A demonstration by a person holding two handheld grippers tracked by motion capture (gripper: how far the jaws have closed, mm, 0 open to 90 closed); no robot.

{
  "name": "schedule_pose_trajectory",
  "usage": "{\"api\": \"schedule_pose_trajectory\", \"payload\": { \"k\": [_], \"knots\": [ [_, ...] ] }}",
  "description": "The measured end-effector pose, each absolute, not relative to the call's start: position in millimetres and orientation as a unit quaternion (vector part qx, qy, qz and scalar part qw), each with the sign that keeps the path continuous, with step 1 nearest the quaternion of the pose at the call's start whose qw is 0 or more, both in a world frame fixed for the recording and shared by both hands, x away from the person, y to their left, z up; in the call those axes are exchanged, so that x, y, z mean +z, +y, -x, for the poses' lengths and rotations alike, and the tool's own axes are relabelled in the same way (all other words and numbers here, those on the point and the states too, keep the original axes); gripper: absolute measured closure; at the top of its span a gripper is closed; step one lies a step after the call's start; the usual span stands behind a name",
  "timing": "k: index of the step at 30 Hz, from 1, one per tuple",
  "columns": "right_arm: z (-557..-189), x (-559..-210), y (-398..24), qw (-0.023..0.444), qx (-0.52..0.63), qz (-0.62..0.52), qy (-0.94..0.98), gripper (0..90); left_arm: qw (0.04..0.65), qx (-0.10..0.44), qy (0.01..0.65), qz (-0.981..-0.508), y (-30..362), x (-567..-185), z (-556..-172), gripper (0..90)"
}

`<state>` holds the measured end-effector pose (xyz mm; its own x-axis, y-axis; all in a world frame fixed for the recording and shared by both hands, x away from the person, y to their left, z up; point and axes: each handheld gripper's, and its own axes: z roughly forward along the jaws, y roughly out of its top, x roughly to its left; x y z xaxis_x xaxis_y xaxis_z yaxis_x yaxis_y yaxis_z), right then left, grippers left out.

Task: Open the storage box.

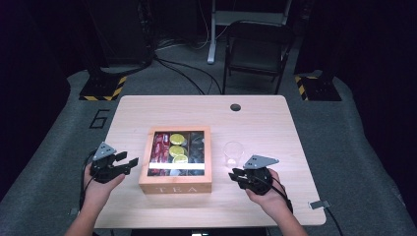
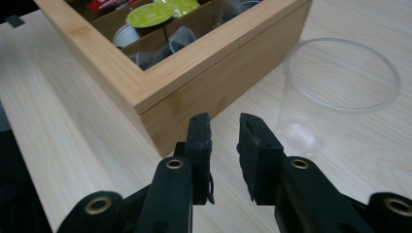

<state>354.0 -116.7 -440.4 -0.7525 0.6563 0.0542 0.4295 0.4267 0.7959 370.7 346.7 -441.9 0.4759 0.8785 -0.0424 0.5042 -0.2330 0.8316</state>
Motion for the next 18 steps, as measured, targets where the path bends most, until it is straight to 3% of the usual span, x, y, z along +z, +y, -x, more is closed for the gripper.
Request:
{"api": "schedule_pose_trajectory", "payload": {
  "k": [18],
  "knots": [
    [-338.7,-460.9,-82.0,0.105,0.418,-0.272,0.860,84.1,0.439,0.197,0.443,-0.757,347.0,-448.2,-352.5,49.6]
  ]
}}
